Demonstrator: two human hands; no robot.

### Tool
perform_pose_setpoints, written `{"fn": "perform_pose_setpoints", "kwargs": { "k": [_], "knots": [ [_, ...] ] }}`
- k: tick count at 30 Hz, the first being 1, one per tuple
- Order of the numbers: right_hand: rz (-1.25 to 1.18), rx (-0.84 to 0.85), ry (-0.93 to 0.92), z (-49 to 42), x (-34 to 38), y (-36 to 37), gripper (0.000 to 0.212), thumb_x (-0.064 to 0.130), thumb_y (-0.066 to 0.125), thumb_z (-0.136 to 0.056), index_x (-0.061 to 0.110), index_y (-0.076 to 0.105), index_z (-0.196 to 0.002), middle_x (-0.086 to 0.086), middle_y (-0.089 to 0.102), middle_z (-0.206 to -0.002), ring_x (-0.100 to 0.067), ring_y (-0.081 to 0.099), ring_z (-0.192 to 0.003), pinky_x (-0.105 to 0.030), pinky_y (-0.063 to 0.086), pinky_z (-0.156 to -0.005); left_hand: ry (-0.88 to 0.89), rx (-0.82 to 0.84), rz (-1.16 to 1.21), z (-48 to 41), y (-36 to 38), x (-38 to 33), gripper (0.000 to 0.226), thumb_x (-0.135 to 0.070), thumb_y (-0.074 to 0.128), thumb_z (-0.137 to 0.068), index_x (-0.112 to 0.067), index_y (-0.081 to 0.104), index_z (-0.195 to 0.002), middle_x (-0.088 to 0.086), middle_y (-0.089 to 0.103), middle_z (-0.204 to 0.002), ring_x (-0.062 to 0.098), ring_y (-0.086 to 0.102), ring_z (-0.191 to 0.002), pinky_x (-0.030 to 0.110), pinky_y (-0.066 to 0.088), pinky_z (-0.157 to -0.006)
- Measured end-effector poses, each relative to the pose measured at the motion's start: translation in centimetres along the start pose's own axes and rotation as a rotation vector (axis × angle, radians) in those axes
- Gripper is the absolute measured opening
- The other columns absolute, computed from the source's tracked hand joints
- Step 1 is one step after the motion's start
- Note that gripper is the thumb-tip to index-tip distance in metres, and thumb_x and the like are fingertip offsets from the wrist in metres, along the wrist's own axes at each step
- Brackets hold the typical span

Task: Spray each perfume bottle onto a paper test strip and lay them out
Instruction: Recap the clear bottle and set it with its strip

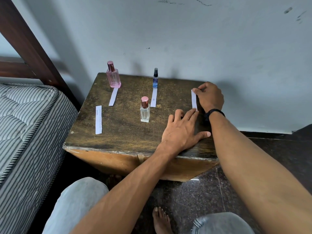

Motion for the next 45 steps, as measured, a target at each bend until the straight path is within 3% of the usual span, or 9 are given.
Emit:
{"fn": "perform_pose_setpoints", "kwargs": {
  "k": [19,25,30,33,36,38,40,42,45],
  "knots": [
    [-0.141,-0.067,0.020,1.3,0.9,-0.7,0.029,0.048,0.061,-0.098,0.021,0.070,-0.106,0.003,0.073,-0.105,-0.017,0.065,-0.096,-0.031,0.045,-0.077,-0.006,-0.022,0.131,0.0,-0.4,0.1,0.089,-0.076,0.046,-0.086,-0.023,0.026,-0.155,-0.010,0.025,-0.161,0.026,0.027,-0.131,0.045,0.029,-0.110],
    [-0.485,-0.122,0.201,3.0,0.7,-1.7,0.016,0.039,0.066,-0.094,0.028,0.067,-0.082,0.002,0.071,-0.081,-0.020,0.068,-0.078,-0.046,0.060,-0.081,-0.039,-0.173,0.349,0.4,-0.9,0.7,0.064,-0.041,0.059,-0.091,-0.015,0.042,-0.147,-0.001,0.041,-0.148,0.023,0.034,-0.126,0.038,0.033,-0.113],
    [-0.795,-0.189,0.388,7.2,2.2,-1.6,0.012,0.025,0.071,-0.091,0.019,0.072,-0.081,0.002,0.065,-0.065,-0.015,0.058,-0.062,-0.034,0.050,-0.066,-0.134,-0.344,0.597,0.8,-2.1,1.6,0.035,-0.010,0.059,-0.089,-0.014,0.067,-0.123,0.001,0.059,-0.122,0.018,0.047,-0.112,0.037,0.044,-0.102],
    [-0.772,-0.180,0.283,9.0,4.6,-1.9,0.012,0.020,0.072,-0.092,0.011,0.074,-0.084,-0.004,0.069,-0.074,-0.016,0.060,-0.067,-0.025,0.051,-0.063,-0.155,-0.583,0.672,2.7,-3.8,1.9,0.021,-0.002,0.061,-0.086,-0.014,0.076,-0.095,-0.007,0.061,-0.101,0.011,0.054,-0.099,0.035,0.050,-0.089],
    [-0.725,-0.077,0.127,9.2,6.9,-2.7,0.011,0.016,0.074,-0.090,0.023,0.073,-0.081,-0.003,0.072,-0.083,-0.018,0.063,-0.076,-0.030,0.053,-0.070,-0.045,-0.842,0.713,4.7,-7.8,1.5,0.016,-0.004,0.059,-0.083,-0.012,0.073,-0.080,-0.004,0.062,-0.093,0.010,0.055,-0.092,0.033,0.049,-0.079],
    [-0.656,0.080,0.054,9.5,7.7,-2.6,0.022,0.008,0.072,-0.088,0.029,0.073,-0.082,0.003,0.072,-0.081,-0.014,0.064,-0.071,-0.030,0.053,-0.067,0.044,-1.009,0.704,5.5,-11.4,1.8,0.016,-0.007,0.056,-0.083,-0.009,0.071,-0.078,0.002,0.065,-0.091,0.011,0.053,-0.089,0.033,0.046,-0.074],
    [-0.580,0.292,0.004,10.0,8.3,-2.3,0.027,-0.001,0.071,-0.088,0.025,0.074,-0.095,0.001,0.070,-0.082,-0.013,0.062,-0.066,-0.030,0.053,-0.063,0.053,-1.145,0.747,6.1,-14.4,3.4,0.016,-0.002,0.055,-0.081,-0.006,0.070,-0.078,0.005,0.066,-0.086,0.013,0.052,-0.085,0.031,0.042,-0.071],
    [-0.517,0.523,-0.058,10.7,8.6,-2.0,0.037,-0.001,0.077,-0.085,0.022,0.071,-0.113,-0.001,0.067,-0.092,-0.014,0.064,-0.074,-0.031,0.057,-0.071,-0.049,-1.165,0.898,6.4,-15.7,6.2,0.020,0.005,0.053,-0.078,-0.009,0.067,-0.082,0.009,0.064,-0.084,0.019,0.052,-0.077,0.031,0.040,-0.067],
    [-0.378,0.708,-0.179,11.9,8.9,-1.2,0.055,0.017,0.088,-0.078,0.027,0.066,-0.127,0.002,0.064,-0.110,-0.014,0.067,-0.091,-0.028,0.055,-0.086,-0.274,-0.945,1.136,6.5,-14.9,10.3,0.028,0.007,0.051,-0.080,-0.013,0.068,-0.090,0.006,0.065,-0.085,0.011,0.054,-0.070,0.029,0.042,-0.061]
  ]
}}
Point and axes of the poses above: each hand's wrist, its own z-axis away from the middle knuckle, its own y-axis out of the palm, x = y × z, the point moved 2 cm from there along -z, towards the middle knuckle
